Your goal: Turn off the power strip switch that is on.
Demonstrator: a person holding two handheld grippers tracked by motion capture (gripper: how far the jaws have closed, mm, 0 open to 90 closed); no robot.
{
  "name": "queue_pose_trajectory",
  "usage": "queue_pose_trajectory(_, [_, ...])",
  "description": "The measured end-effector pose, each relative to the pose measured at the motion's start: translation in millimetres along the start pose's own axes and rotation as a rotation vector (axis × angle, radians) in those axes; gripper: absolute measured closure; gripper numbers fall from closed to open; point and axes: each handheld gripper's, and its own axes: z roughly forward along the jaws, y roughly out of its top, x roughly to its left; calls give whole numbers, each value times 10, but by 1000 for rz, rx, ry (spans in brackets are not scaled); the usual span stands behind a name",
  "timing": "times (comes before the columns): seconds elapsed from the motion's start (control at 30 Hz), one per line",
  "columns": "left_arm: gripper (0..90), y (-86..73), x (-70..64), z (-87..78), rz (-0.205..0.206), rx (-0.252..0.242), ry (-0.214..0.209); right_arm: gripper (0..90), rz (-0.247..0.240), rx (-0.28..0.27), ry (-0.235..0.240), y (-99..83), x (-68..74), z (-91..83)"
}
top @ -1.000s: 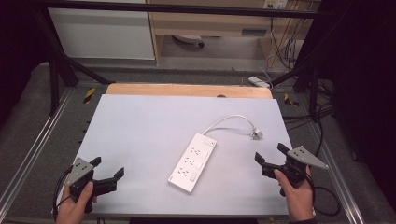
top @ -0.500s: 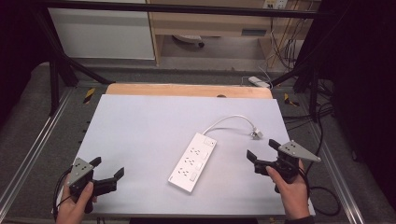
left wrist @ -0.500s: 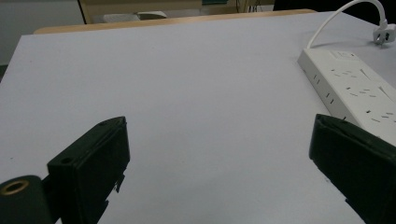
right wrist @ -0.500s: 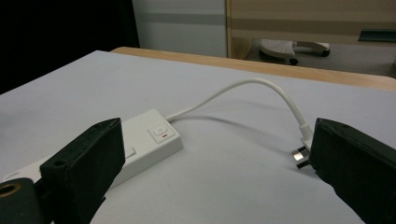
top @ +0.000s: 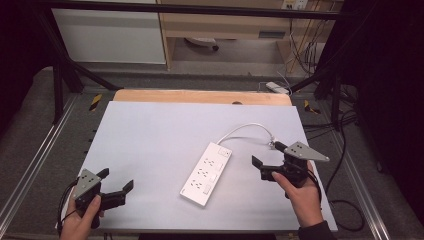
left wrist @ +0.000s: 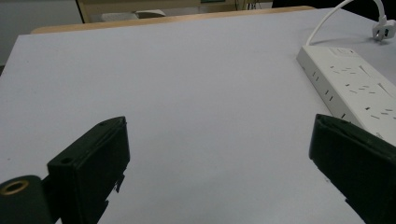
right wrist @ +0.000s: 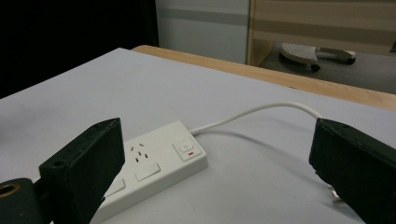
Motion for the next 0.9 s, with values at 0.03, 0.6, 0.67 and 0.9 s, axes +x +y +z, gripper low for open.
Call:
queue_pose_trajectory(0.03, [50,0,0,0,0,0,0,38,-5,-1,2,19,16,13])
queue_pose_trajectory(0.6, [50,5,-2,-3,8,1,-3,48,-33,10,69,171,206,180])
queue_pose_trajectory(0.67, [50,7,-1,-5,13,1,0,48,-35,15,76,181,229,196])
queue_pose_trajectory(0.9, [50,6,-10,-1,10,6,-7,45,-54,34,101,206,324,273])
